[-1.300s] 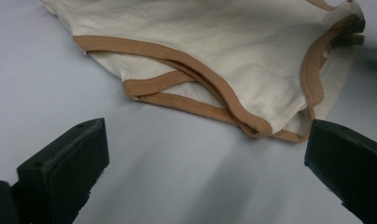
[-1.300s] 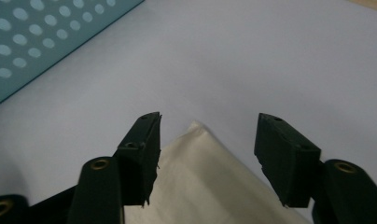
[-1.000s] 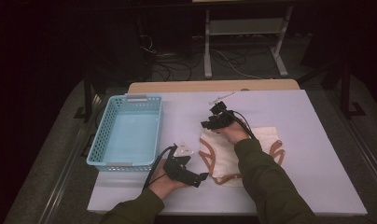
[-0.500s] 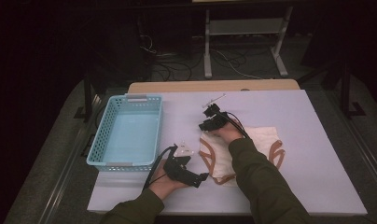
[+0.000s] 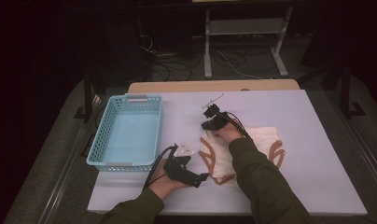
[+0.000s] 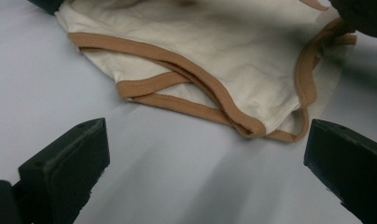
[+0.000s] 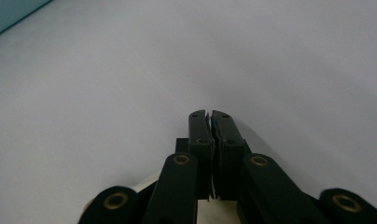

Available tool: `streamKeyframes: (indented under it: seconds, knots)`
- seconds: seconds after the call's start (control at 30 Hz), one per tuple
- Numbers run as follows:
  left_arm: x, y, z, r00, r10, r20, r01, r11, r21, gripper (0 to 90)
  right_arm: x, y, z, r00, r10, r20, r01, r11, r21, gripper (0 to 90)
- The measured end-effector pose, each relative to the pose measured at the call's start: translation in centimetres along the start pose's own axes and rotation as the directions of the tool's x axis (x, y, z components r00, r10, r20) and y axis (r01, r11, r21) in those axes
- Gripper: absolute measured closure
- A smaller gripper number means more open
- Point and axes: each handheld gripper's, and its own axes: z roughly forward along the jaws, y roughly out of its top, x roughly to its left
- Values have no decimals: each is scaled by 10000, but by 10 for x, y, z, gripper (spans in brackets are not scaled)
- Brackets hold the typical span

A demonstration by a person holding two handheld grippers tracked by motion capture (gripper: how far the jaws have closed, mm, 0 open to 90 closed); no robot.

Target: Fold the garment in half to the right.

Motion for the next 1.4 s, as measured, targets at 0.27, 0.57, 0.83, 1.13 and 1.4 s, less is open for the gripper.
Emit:
streamKeyframes:
  seconds: [0.27, 0.57, 0.83, 1.13, 1.4]
  knots:
    - [4, 5, -2, 9994, -11, 356, 10, 10000, 14, 0, -2, 1, 0, 9999, -47, -136, 48, 10000, 70, 871]
    - [4, 13, -1, 9974, 83, 716, -76, 9999, -101, 15, -4, 2, 1, 9997, -44, -260, 48, 9999, 152, 871]
    - [-3, 19, 5, 9928, 461, 1106, -459, 9989, -50, 137, -4, 4, 1, 9995, -103, -294, 111, 9996, 277, 870]
    - [-14, 21, 13, 9756, 948, 1979, -939, 9955, -139, 350, -4, 3, 1, 9994, -100, -328, 108, 9997, 234, 870]
    - [-23, 17, 25, 9552, 1658, 2450, -1745, 9846, 141, 506, -5, 3, 1, 9994, -54, -356, 62, 9997, 235, 869]
